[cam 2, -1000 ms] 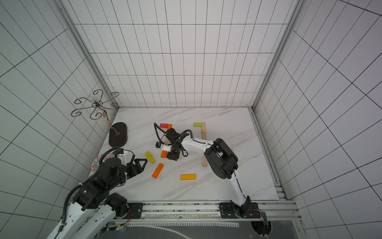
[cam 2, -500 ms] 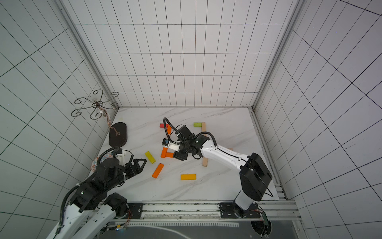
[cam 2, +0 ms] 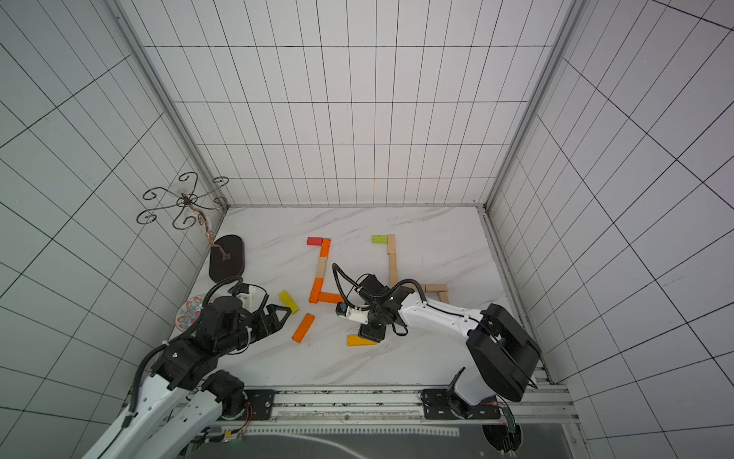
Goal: Assemble a giraffe with building blocks
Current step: Pick up the building block from the center of the board.
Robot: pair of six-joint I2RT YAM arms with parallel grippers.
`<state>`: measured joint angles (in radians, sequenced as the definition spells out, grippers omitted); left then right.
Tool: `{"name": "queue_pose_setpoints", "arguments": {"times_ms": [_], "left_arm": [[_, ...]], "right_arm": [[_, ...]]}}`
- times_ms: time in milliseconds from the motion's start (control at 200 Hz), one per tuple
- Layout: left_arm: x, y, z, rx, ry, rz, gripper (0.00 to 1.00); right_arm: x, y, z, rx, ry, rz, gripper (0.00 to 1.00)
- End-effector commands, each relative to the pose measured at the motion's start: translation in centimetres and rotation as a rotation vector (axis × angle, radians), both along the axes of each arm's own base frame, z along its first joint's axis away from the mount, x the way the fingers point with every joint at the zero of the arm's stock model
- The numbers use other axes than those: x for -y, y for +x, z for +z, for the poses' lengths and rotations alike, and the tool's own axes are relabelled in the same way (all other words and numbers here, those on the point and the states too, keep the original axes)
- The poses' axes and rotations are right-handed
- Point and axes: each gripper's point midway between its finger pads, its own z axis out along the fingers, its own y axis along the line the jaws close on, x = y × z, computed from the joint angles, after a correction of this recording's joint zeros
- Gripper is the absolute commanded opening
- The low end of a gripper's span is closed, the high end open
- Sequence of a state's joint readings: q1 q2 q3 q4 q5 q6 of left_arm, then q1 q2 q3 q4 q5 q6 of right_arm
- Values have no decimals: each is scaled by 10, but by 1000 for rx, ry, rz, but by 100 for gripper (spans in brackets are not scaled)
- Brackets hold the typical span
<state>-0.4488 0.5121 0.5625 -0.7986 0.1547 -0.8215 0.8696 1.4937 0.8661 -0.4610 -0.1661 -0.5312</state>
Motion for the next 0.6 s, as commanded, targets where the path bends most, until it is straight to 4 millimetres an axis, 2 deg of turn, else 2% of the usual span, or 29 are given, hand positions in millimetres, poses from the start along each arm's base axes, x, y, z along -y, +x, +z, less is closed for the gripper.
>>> {"name": "queue_pose_setpoints", "arguments": {"times_ms": [0,360,595], "left_arm": [[5,3,6,26,-37,-7,85],[7,4,1,17,-43,-14,85],[10,4,-4,12,-48,-25,85]], "right_arm": [[5,-16,-8,-40,9,18,62],[6,-28,-28,-77,-12,27,62],[-3,-31,-39,-84,-10,36,60]]}}
